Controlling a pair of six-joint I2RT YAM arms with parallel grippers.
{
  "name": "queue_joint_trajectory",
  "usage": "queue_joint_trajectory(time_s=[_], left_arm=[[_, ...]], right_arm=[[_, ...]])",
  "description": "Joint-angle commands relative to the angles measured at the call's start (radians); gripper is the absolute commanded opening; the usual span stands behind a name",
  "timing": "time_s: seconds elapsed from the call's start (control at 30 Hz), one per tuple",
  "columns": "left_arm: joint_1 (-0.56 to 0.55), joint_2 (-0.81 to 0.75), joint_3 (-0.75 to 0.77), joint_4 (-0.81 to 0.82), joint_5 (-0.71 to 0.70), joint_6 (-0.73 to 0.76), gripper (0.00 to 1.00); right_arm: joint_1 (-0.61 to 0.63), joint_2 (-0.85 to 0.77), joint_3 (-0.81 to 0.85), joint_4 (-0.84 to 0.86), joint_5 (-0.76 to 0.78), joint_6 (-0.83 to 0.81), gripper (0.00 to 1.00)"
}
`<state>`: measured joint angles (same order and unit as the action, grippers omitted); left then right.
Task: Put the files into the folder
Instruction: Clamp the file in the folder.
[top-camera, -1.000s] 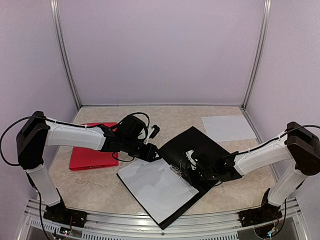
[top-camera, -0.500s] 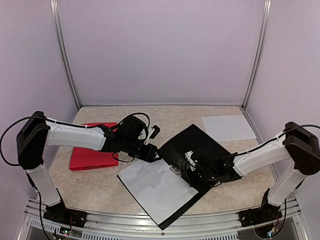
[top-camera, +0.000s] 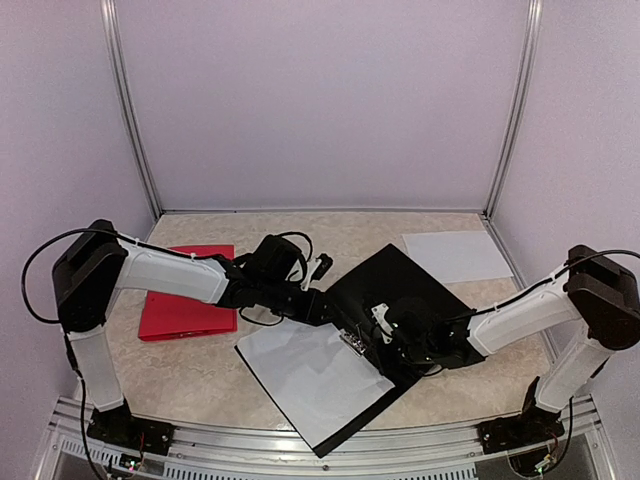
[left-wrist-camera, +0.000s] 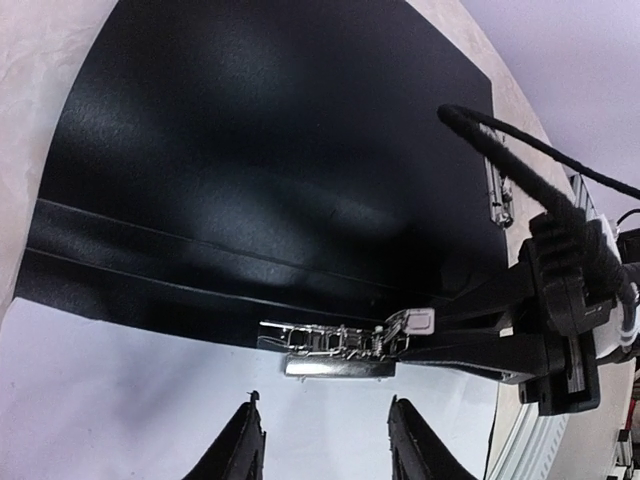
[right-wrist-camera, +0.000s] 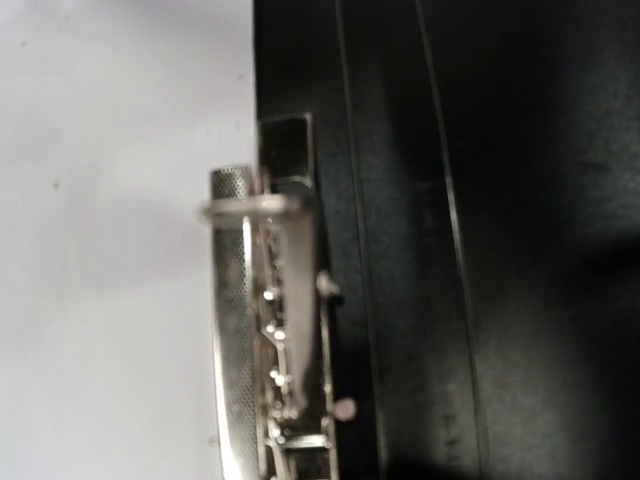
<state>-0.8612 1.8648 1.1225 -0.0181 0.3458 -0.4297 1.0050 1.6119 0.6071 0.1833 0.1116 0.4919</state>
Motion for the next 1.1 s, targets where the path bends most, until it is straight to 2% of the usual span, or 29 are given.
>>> queue_joint_trajectory(time_s=[0.0, 0.3, 0.63, 1.07], left_arm=[[-0.016, 0.038, 0.004, 0.164, 0.069, -0.004, 0.44], [-0.074, 0.067, -0.007, 0.266, 0.046, 0.168, 0.53], [-0.090, 0.101, -0.022, 0.328, 0.013, 0.314, 0.49], [-0.058, 0.058, -0.146, 0.462, 0.022, 0.495, 0.48]], right_arm=[[-0.004, 0.028, -0.029, -0.015, 0.009, 0.012, 0.09], [-0.004, 0.026, -0.030, -0.017, 0.005, 0.012, 0.08], [-0.005, 0.015, -0.037, -0.007, -0.003, -0.002, 0.07], [-0.031, -0.022, -0.047, -0.006, -0.086, -0.143, 0.05]])
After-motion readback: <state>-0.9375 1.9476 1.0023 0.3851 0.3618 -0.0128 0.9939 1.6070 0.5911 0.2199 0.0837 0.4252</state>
